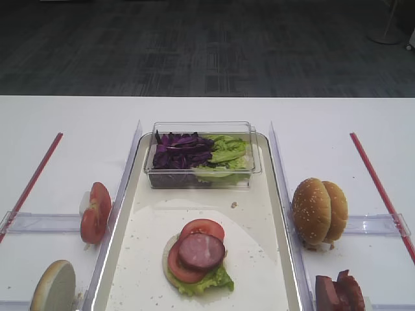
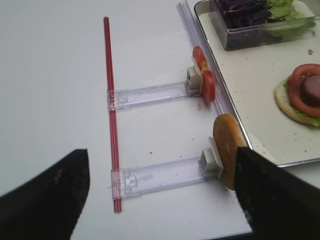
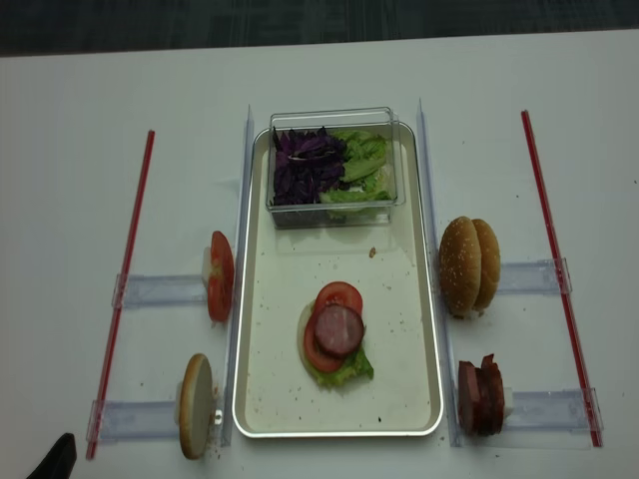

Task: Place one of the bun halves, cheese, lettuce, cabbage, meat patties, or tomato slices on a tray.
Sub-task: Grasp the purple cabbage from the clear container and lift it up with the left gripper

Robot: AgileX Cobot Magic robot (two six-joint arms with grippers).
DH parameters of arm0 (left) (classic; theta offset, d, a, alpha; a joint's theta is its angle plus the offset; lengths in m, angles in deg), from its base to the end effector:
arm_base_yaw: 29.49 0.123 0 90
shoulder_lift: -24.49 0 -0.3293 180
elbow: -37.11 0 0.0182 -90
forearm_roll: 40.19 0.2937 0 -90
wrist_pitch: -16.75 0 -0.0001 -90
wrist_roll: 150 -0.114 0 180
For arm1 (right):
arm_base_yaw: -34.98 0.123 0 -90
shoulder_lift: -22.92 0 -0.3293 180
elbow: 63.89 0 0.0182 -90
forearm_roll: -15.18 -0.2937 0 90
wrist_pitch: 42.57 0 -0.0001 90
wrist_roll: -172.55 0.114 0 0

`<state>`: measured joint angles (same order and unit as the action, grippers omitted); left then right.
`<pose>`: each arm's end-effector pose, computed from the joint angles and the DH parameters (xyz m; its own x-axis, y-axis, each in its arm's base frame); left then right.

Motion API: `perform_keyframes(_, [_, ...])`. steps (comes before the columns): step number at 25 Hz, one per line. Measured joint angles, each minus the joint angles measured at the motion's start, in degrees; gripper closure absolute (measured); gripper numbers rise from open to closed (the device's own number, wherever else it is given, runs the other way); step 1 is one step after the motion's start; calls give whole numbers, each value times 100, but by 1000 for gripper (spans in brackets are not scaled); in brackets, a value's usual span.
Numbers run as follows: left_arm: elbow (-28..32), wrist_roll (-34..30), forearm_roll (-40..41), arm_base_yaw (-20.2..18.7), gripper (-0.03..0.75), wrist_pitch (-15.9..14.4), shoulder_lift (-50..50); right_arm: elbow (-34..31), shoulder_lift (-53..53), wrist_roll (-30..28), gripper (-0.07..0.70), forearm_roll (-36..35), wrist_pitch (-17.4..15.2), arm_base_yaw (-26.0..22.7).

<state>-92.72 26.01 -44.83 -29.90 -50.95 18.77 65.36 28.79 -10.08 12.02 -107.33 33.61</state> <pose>0.0000 -0.0085 0.2727 -0.5492 0.0427 -0.8346 0.0909 0.9958 -0.0089 0.0050 0.0056 0.2742 -0.5195 -0.0099 -0.8544 -0.0303 0.9995 0.0068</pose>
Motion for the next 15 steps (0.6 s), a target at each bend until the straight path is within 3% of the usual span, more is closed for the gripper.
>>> perform_keyframes(15, [0,0,0,0,170,0,0,0,0,0,-60,0,0,0])
